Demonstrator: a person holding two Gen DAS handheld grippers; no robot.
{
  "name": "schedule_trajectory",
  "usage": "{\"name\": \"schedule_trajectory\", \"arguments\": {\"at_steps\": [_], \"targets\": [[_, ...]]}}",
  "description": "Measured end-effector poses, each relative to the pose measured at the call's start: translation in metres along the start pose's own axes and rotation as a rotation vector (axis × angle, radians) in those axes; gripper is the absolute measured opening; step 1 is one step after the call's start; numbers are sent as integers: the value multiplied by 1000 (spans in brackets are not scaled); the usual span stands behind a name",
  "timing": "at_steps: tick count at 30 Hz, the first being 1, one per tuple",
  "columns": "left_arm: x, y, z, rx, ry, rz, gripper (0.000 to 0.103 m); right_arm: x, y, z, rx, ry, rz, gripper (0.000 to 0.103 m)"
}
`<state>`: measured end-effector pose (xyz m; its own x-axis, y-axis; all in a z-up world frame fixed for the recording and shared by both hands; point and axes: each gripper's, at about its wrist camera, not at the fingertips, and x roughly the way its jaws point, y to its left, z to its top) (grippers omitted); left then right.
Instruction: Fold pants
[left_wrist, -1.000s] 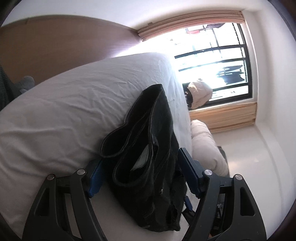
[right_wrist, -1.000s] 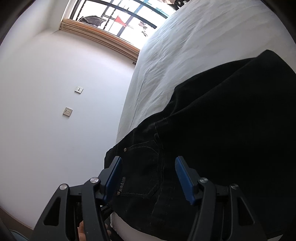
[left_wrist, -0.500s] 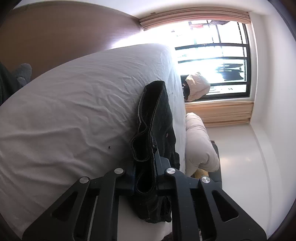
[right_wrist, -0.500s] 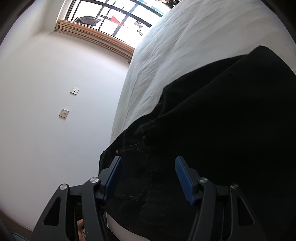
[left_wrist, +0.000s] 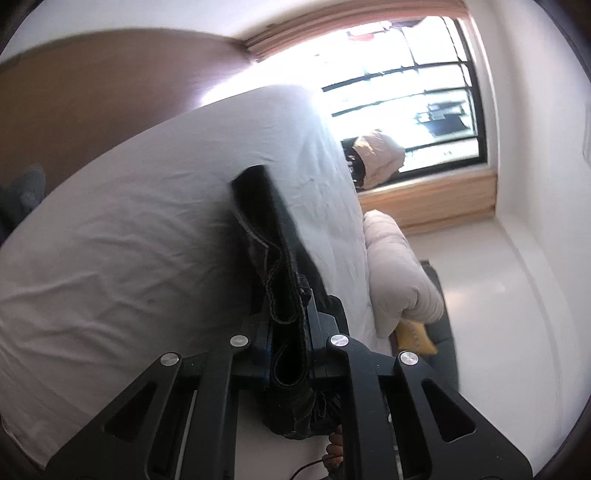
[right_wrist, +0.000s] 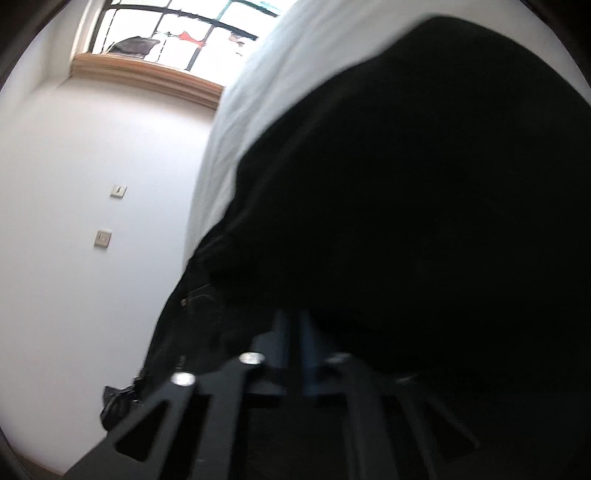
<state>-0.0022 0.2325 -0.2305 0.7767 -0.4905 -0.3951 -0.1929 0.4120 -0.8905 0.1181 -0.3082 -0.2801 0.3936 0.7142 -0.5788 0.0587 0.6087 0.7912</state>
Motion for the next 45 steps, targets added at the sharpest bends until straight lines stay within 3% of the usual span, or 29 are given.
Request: {"name": "schedule_trajectory", "arguments": {"at_steps": [2,10,11,12,13,14,15,16,18,25,29,33,35,39,42,45], "targets": [[4,-25,2,72,3,-1,10,0,-7,0,21,-1,34,0],[50,-138,-9,371,56,-43,10,-2,-1,-1,0,-5,27,0],[57,-151,-14,400,70,-48,10,-4,2,0,-6,-2,32,11],[67,-164,-20,437,88,-55,10,-8,7,2,-16,-4,50,35],[76,-177,-27,473,106,-62,10,-13,13,4,-28,-15,69,51],[91,-192,-37,519,130,-70,10,-23,20,7,-48,-41,89,78],[102,-202,-45,545,147,-76,10,-31,25,10,-65,-70,93,97],[118,-213,-57,579,179,-86,10,-43,30,13,-85,-110,88,102],[146,-227,-79,620,238,-101,10,-62,31,24,-101,-142,111,103],[255,-244,-162,712,447,-77,10,-122,6,68,-87,-134,200,103],[311,-237,-213,799,560,-11,10,-135,-19,86,-46,-97,258,103],[355,-213,-243,859,636,80,10,-122,-50,93,36,-62,264,103],[363,-202,-252,864,635,89,10,-106,-61,95,84,-22,252,102],[356,-218,-270,938,606,84,10,-89,-50,99,24,31,229,93],[329,-228,-276,956,575,59,10,-87,-39,105,-12,67,215,80],[305,-239,-281,994,544,24,10,-88,-25,108,-49,94,171,80]]}}
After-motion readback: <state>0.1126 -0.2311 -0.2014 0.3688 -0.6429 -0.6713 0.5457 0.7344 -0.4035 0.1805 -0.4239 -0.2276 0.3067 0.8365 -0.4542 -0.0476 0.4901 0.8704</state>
